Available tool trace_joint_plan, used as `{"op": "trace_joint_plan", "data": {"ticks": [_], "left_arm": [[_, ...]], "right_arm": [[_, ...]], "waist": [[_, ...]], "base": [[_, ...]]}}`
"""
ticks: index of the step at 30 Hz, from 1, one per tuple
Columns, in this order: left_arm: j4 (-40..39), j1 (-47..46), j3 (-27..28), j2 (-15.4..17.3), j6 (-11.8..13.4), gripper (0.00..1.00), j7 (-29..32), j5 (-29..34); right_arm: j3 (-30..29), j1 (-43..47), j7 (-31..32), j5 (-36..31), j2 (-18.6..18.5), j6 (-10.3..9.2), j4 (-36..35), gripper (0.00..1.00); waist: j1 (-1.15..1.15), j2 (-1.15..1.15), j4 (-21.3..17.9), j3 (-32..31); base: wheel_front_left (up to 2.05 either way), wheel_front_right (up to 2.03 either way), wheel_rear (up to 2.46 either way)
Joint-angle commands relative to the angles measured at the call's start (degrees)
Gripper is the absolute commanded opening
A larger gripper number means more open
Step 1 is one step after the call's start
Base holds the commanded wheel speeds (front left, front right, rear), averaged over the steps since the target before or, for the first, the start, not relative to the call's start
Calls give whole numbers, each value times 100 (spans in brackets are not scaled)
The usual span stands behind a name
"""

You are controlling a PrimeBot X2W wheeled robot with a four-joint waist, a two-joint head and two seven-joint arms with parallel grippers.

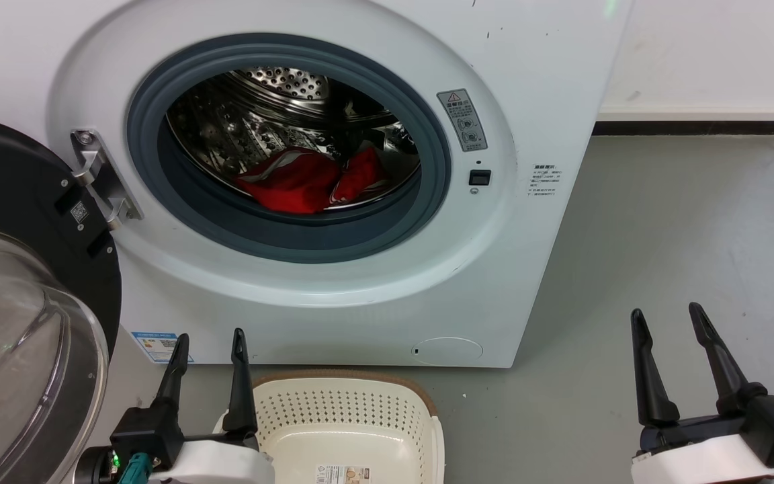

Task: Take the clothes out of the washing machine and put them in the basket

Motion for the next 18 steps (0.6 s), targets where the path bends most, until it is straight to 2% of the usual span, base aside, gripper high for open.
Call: {"op": "trace_joint_plan", "data": {"ticks": [1,18], "left_arm": [[-20,39,-4,9,22,100,-54,111],[64,119,-37,9,53,100,-196,522]], "right_arm": [[-5,58,-38,-104,17,-2,-55,100],[-17,136,-177,-456,20,-3,-29,100]], "waist": [[0,0,2,1],[0,0,2,-9]], "base": [[0,0,0],[0,0,0]]}}
